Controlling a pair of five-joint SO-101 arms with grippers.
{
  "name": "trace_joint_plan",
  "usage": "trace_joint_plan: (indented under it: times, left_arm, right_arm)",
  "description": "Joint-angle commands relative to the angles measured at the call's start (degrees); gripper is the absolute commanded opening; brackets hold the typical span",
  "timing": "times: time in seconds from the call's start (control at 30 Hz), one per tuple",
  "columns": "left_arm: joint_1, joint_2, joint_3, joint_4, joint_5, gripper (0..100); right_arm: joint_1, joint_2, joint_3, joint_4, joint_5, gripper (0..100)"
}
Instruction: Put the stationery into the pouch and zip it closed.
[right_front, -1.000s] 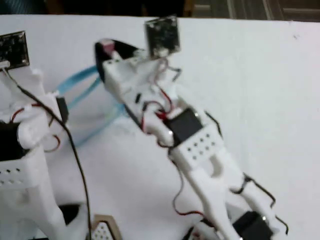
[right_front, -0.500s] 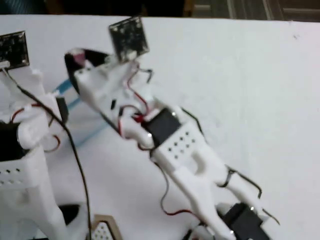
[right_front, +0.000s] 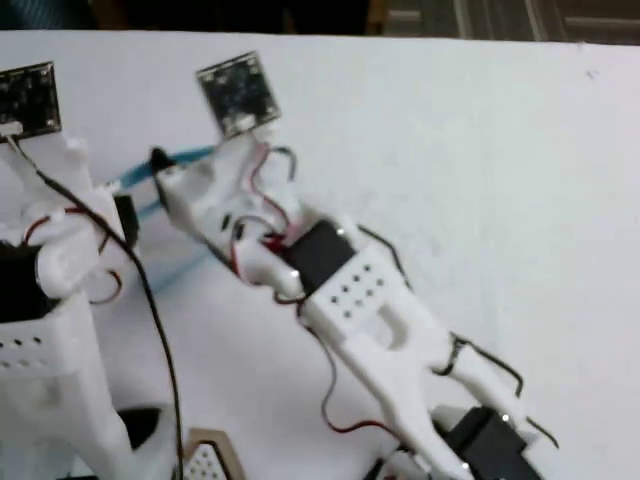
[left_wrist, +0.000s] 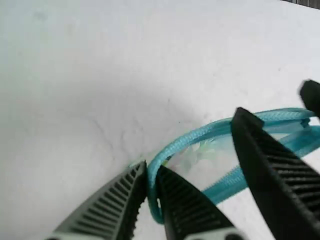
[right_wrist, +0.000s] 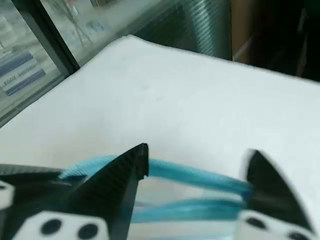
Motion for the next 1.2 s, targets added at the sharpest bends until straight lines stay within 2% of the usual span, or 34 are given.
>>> trace_joint_plan:
  times: [0.0, 0.17, 0.33, 0.43, 0.53, 0.77, 1.0, 1.17]
  left_arm:
    - [-0.4, 1.45, -0.18, -0.53, -0.09, 2]
    - [-0.4, 1.45, -0.18, -0.53, -0.09, 2]
    - [-0.4, 1.45, -0.18, -0.53, -0.09, 2]
    - [-0.4, 1.45, -0.18, -0.53, -0.09, 2]
    - [-0.4, 1.45, -0.18, -0.53, -0.09, 2]
    - [-0.4, 1.45, -0.18, -0.53, -0.09, 2]
    - [-0.4, 1.45, -0.18, -0.53, -0.09, 2]
    - [-0.4, 1.45, -0.18, -0.53, -0.09, 2]
  right_arm:
    - [0.48, -5.67, -2.29, 2.77, 0.09, 39.4]
    - [4.79, -12.62, -2.02, 5.67, 2.55, 39.4]
    - [12.44, -14.2, -0.97, 12.62, 5.71, 39.4]
    - [15.69, -14.2, 5.54, 12.97, 10.29, 39.4]
    - [15.78, -12.97, 15.47, 12.18, 15.38, 39.4]
    - [12.53, -6.73, 30.15, -2.15, 16.79, 39.4]
    - [11.56, 2.77, 30.68, -15.34, 9.05, 39.4]
    - [11.82, 9.71, 30.51, -21.23, 8.7, 39.4]
